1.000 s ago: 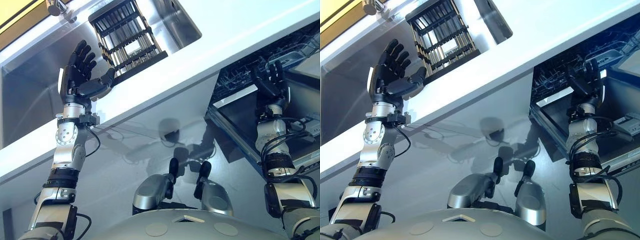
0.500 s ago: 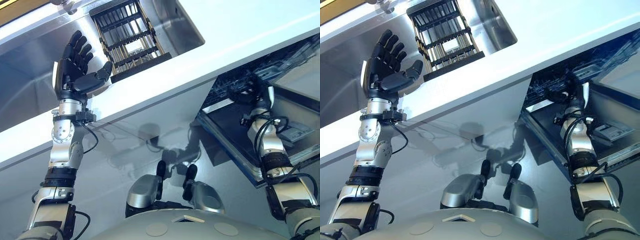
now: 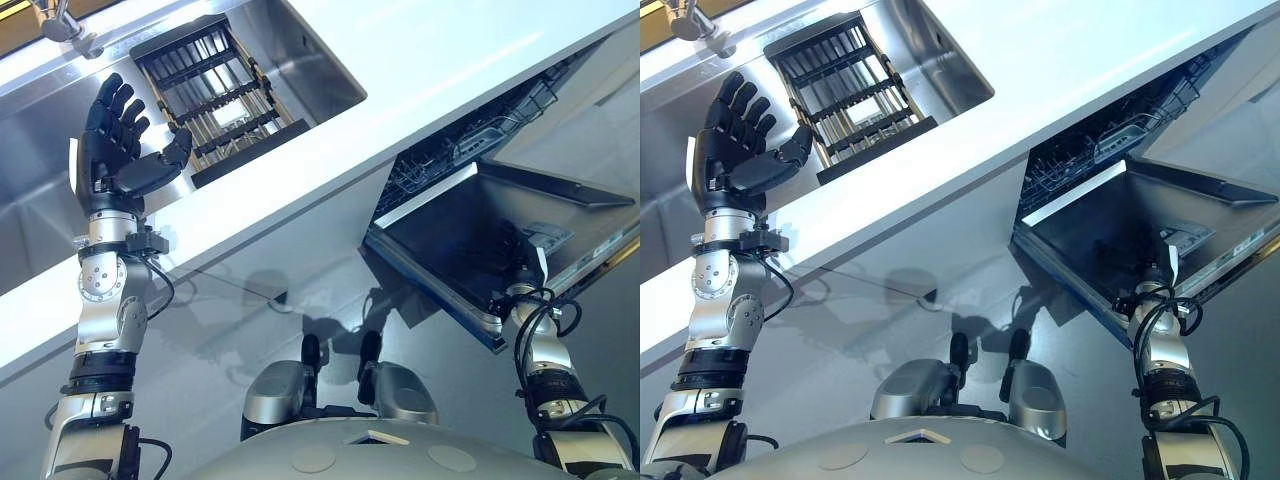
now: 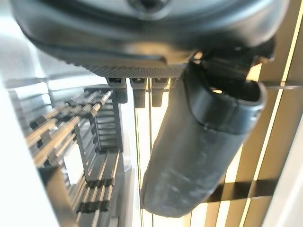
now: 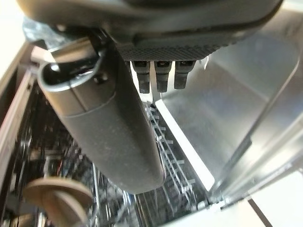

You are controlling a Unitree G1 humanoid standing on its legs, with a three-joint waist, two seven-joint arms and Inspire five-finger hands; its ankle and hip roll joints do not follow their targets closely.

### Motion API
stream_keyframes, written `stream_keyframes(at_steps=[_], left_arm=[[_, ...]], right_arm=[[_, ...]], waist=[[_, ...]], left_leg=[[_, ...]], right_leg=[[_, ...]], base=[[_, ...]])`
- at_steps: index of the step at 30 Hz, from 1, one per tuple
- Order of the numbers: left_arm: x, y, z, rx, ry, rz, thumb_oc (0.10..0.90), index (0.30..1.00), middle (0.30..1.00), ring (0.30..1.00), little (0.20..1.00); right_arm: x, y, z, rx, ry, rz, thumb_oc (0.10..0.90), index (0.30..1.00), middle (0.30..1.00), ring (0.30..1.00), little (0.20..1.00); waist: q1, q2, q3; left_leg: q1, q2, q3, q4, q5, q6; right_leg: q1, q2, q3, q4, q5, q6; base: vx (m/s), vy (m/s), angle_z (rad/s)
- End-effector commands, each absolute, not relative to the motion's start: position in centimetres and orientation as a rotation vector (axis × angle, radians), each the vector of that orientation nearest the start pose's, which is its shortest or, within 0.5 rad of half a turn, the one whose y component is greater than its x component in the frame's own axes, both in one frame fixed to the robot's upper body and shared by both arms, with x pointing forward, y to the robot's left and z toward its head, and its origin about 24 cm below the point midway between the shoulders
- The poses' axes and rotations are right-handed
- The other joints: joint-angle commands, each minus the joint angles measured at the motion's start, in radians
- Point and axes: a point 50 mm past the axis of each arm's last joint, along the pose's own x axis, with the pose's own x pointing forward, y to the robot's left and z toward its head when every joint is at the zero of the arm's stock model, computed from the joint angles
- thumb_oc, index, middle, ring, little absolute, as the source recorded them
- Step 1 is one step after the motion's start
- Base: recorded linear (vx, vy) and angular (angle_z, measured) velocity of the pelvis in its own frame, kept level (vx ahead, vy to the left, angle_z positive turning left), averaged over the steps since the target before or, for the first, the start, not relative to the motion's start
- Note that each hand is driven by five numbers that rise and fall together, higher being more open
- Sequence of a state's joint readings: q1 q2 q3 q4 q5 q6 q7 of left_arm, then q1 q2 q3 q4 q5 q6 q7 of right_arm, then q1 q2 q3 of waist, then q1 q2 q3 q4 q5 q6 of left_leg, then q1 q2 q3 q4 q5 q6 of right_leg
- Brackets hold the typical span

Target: Pick up plates and place into dishwasher.

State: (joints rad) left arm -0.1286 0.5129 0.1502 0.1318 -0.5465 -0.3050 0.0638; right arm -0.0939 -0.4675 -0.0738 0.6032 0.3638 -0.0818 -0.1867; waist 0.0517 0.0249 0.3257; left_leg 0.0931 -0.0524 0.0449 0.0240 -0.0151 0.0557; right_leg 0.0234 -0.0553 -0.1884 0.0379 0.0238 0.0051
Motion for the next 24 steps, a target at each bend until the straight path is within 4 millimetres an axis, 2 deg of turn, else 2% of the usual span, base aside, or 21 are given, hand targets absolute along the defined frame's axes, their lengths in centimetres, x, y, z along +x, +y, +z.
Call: stream_keyframes(at_steps=[1,5,8,13,18,24], left_arm=[[26.5,28.7,12.8,0.016,-0.426,0.228,0.8,0.9,0.9,0.9,0.9],[26.6,29.0,12.9,0.048,-0.432,0.257,0.8,0.9,0.9,0.9,0.9],[26.5,29.4,12.8,0.074,-0.426,0.278,0.8,0.9,0.9,0.9,0.9],[26.1,31.0,11.9,0.123,-0.373,0.308,0.8,0.9,0.9,0.9,0.9],[26.2,31.4,11.6,0.095,-0.355,0.334,0.8,0.9,0.9,0.9,0.9],[26.9,31.2,12.1,0.05,-0.392,0.35,0.8,0.9,0.9,0.9,0.9]], right_arm=[[25.5,-32.7,3.8,-0.121,0.066,-0.507,0.8,0.9,0.9,0.9,0.9],[25.3,-33.4,5.9,-0.109,-0.081,-0.595,0.8,0.9,0.9,0.9,0.9],[24.9,-34.0,6.4,-0.067,-0.128,-0.644,0.8,0.9,0.9,0.9,0.9],[22.4,-36.4,4.5,0.115,-0.107,-0.752,0.8,0.9,0.9,0.9,0.9],[20.2,-38.3,2.8,0.108,-0.038,-0.918,0.8,0.9,0.9,0.9,0.9],[19.1,-39.3,2.7,0.154,-0.086,-1.014,0.8,0.9,0.9,0.9,0.9]], waist=[[-0.013,0.013,-0.08],[-0.027,0.013,-0.08],[-0.035,0.014,-0.08],[-0.059,0.021,-0.097],[-0.078,0.035,-0.103],[-0.096,0.053,-0.058]], left_leg=[[-0.035,-0.039,0.005,0.03,-0.1,0.021],[-0.039,-0.033,0.017,0.04,-0.11,0.022],[-0.044,-0.03,0.026,0.056,-0.12,0.022],[-0.037,-0.023,0.04,0.056,-0.125,0.012],[-0.028,-0.016,0.041,0.029,-0.109,-0.002],[-0.076,-0.005,0.039,0.092,-0.118,-0.019]], right_leg=[[-0.041,-0.012,0.004,0.17,-0.158,0.076],[-0.043,-0.005,0.012,0.168,-0.166,0.072],[-0.045,-0.002,0.018,0.171,-0.172,0.069],[-0.035,0.014,0.024,0.158,-0.18,0.061],[-0.032,0.029,0.028,0.158,-0.192,0.053],[-0.07,0.024,0.035,0.216,-0.221,0.029]], base=[[-0.05,-0.051,-0.1],[-0.04,-0.056,-0.13],[-0.03,-0.053,-0.07],[0.0,-0.071,-0.09],[0.01,-0.084,-0.1],[-0.04,-0.094,-0.09]])
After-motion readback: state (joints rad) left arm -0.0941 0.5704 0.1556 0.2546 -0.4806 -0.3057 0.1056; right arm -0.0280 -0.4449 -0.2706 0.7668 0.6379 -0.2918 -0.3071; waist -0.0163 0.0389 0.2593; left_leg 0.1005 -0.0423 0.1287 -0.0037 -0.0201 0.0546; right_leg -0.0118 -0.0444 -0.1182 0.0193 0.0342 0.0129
